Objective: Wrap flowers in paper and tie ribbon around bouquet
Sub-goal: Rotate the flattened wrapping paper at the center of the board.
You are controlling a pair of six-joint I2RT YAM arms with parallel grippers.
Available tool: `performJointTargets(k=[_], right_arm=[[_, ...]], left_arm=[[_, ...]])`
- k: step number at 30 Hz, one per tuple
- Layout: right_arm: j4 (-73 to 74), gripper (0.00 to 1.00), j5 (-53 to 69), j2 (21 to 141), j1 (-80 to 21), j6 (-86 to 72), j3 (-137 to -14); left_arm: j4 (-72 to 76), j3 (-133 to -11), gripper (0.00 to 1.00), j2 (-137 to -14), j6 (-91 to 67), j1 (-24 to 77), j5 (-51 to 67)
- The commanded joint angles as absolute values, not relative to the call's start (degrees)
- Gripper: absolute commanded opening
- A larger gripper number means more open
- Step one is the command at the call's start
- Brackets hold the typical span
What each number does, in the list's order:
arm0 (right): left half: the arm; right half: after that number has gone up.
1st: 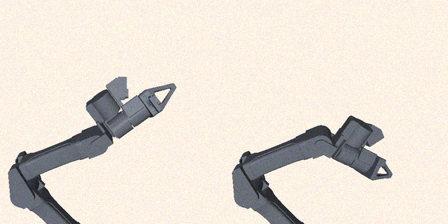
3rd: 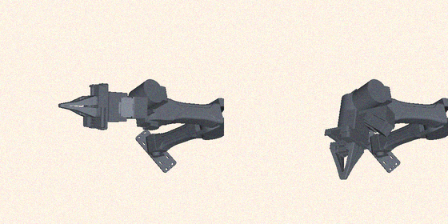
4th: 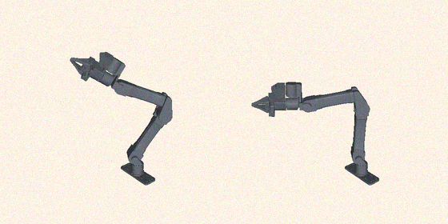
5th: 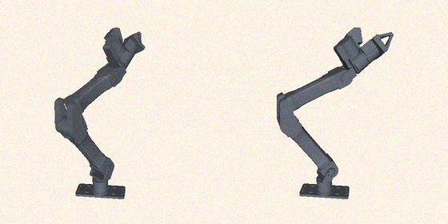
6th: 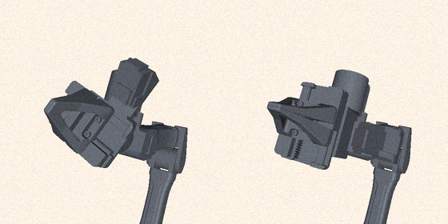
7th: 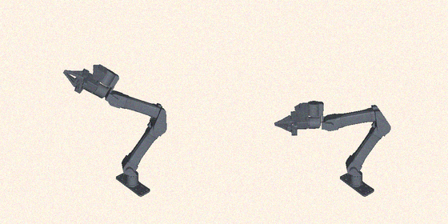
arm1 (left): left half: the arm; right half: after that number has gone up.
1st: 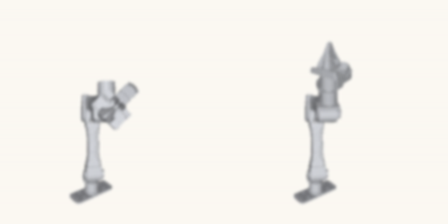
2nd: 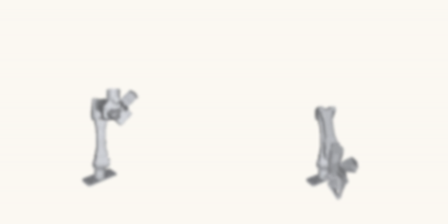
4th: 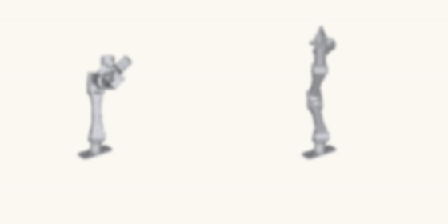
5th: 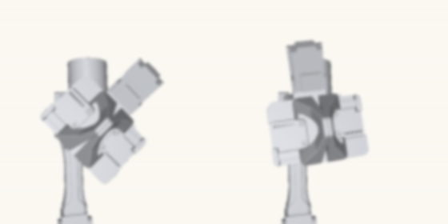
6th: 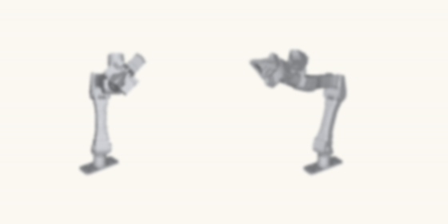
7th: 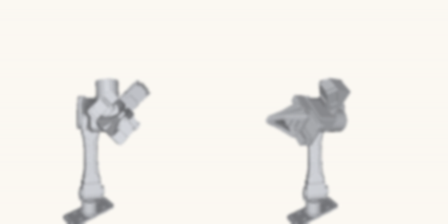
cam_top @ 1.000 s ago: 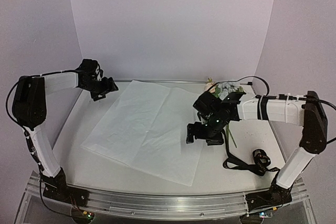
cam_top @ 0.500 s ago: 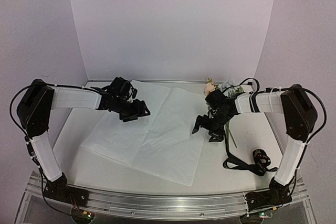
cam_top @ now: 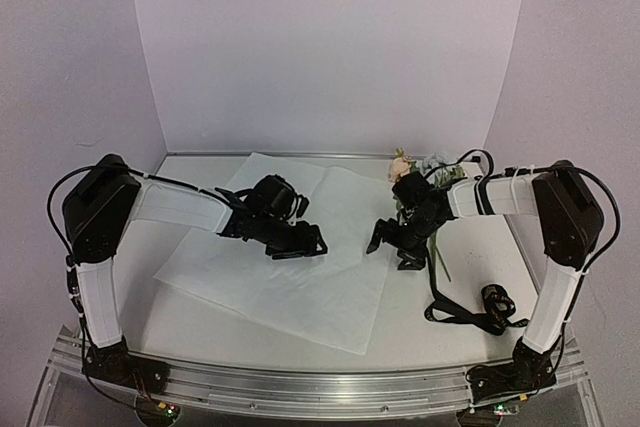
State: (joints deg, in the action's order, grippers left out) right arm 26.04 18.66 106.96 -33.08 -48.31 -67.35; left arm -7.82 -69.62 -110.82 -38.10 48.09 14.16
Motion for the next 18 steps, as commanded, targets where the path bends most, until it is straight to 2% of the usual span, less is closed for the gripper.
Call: performJointTargets(k=[1, 18], right_arm=[[25.14, 0.92, 16.29, 107.86, -32.9, -48.5, -66.04], [28.93, 0.92, 13.91, 103.68, -32.78, -46.05, -63.45]], left_arm=[[-5.36, -65.99, 0.72, -110.21, -39.7, 49.18, 14.76], [-11.21, -46.42, 0.72, -91.82, -35.85, 49.36, 13.9]])
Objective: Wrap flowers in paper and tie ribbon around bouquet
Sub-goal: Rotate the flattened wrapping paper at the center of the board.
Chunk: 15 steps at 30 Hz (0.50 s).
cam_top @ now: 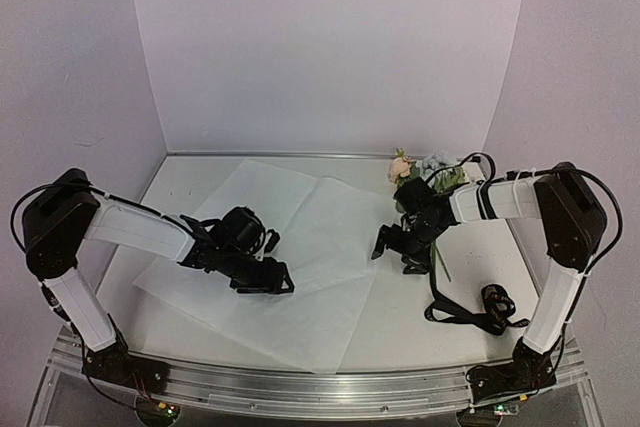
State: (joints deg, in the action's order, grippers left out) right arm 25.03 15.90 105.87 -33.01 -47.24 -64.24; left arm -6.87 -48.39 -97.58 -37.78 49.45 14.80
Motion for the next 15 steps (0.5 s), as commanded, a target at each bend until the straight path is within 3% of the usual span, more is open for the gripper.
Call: performJointTargets(k=[1, 8, 15], right_arm=[[29.42, 0.92, 14.21, 103.5, -32.82, -45.99, -63.64], [33.98, 0.91, 15.69, 101.97, -34.16, -43.79, -66.21], [41.89, 0.9, 15.92, 102.27, -35.77, -36.13, -73.36]], left_arm=[[-11.62, -46.38, 0.72, -90.61, -35.59, 49.29, 13.73], [-15.34, -49.64, 0.75, -84.45, -36.78, 45.29, 11.23], [-17.94, -46.29, 0.77, -78.68, -41.98, 33.89, 6.59]])
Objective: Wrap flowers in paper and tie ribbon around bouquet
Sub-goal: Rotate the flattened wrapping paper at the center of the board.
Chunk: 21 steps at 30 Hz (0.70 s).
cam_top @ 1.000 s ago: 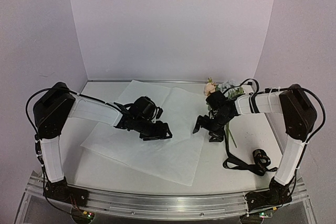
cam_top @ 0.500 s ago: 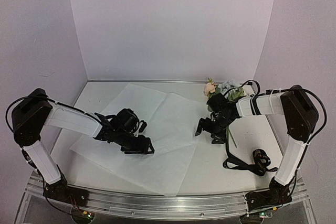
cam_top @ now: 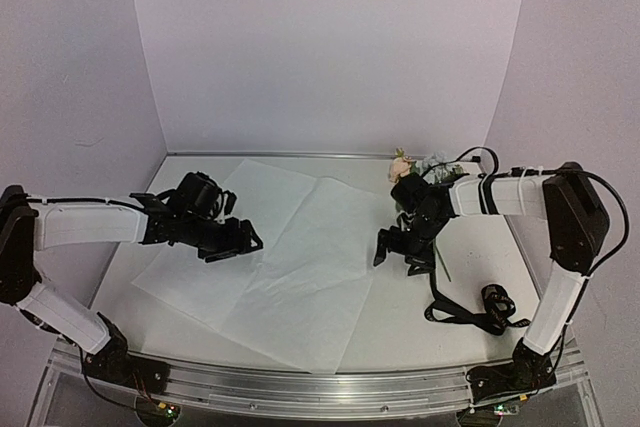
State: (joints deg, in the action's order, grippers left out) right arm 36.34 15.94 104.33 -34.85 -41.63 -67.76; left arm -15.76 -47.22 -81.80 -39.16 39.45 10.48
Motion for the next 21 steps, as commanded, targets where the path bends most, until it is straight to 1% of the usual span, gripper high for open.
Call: performJointTargets(k=[1, 5, 13, 21], right_arm=[[42.44, 0.9, 16.33, 102.8, -36.02, -35.24, -74.37], [44.83, 0.85, 17.95, 106.13, -37.74, -32.09, -80.53], [46.6, 0.66, 21.01, 114.94, -41.0, -29.98, -91.87], [44.97, 0.52, 21.03, 122.17, -42.64, -31.68, -96.81]], left_arm=[[-17.72, -45.87, 0.77, -78.74, -42.1, 32.19, 6.86], [-16.82, -44.18, 0.77, -79.23, -42.9, 28.05, 6.3], [-15.07, -39.88, 0.76, -79.5, -42.78, 20.69, 7.93], [-13.49, -40.22, 0.75, -84.15, -41.75, 17.64, 8.73]])
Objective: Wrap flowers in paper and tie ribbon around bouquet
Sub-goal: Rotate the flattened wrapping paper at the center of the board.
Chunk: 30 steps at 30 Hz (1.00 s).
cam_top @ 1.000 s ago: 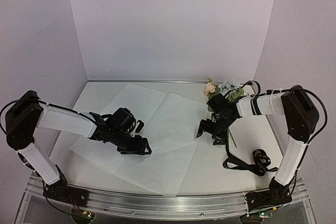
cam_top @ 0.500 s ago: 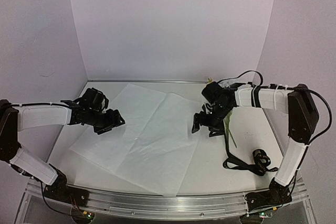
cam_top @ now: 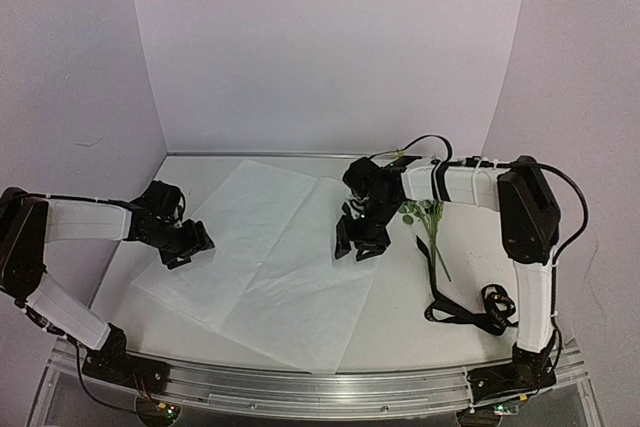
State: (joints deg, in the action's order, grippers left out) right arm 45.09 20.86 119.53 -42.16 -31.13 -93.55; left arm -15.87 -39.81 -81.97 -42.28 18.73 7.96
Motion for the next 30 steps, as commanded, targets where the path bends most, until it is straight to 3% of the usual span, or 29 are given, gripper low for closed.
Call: performJointTargets(k=[1, 30], right_arm=[[44.35, 0.51, 20.74, 122.87, -42.71, -32.09, -96.94], [37.46, 0.39, 5.16, 119.79, -47.82, -55.29, -79.53]], left_arm=[[-13.36, -40.53, 0.75, -84.89, -41.62, 17.51, 8.63], [-12.65, -59.2, 0.73, -108.07, -37.2, 9.93, 10.87]])
